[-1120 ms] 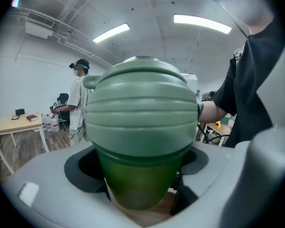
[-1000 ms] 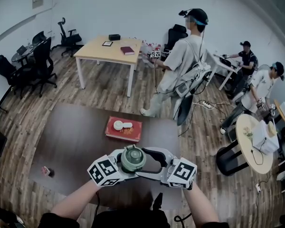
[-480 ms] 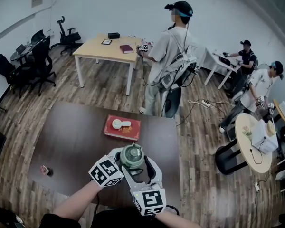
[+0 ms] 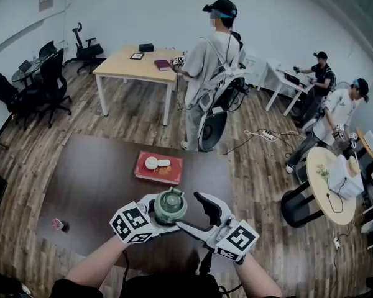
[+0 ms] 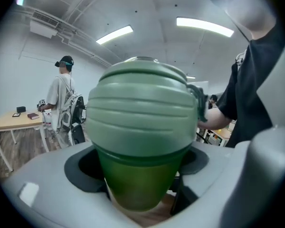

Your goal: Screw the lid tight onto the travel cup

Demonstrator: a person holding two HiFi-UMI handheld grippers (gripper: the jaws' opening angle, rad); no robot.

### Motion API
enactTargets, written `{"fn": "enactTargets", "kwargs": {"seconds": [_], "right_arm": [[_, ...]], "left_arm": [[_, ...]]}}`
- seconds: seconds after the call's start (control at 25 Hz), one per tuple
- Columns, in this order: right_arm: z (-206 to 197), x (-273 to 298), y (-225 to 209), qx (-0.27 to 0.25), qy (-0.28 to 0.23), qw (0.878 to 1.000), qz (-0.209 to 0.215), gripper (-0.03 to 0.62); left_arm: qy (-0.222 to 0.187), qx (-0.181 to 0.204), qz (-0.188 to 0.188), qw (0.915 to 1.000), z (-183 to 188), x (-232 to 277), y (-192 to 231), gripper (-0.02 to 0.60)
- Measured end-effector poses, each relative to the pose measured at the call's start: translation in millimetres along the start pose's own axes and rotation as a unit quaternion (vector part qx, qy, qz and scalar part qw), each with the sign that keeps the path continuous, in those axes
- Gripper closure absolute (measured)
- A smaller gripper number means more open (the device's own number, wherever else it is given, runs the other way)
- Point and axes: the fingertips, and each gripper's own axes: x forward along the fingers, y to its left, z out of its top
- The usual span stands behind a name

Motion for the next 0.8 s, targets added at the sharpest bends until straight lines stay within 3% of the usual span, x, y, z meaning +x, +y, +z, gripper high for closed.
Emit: {"fn": "enactTargets", "kwargs": {"seconds": [0.2, 0.32, 0.4, 0.52, 0.68, 0.8], "right_arm": [[-2, 3, 10, 0.015, 0.024, 0.989, 0.146, 0.223], [-1, 7, 11, 0.026, 0.027, 0.987, 0.156, 0.226], [-2, 12, 10, 0.035, 0.021, 0.993, 0.115, 0.230], [-8, 22, 7, 0.061, 0.016, 0.998, -0.008, 0.237], [-15, 25, 4, 0.078, 0.033, 0.978, -0.188, 0.238], [-16, 23, 1, 0.077, 0.036, 0.965, -0.249, 0.237]], "left_arm": [[0.010, 0.018, -0.038, 0.9991, -1, 4, -21, 0.173], [0.011, 0.018, -0.032, 0.9993, -1, 3, -19, 0.173], [0.014, 0.013, -0.016, 0.9997, -4, 1, -11, 0.173], [0.023, 0.003, 0.009, 0.9997, -11, -1, 2, 0.173], [0.028, -0.004, 0.022, 0.9994, -15, 6, 10, 0.173], [0.026, -0.006, 0.021, 0.9994, -14, 11, 11, 0.173]]}}
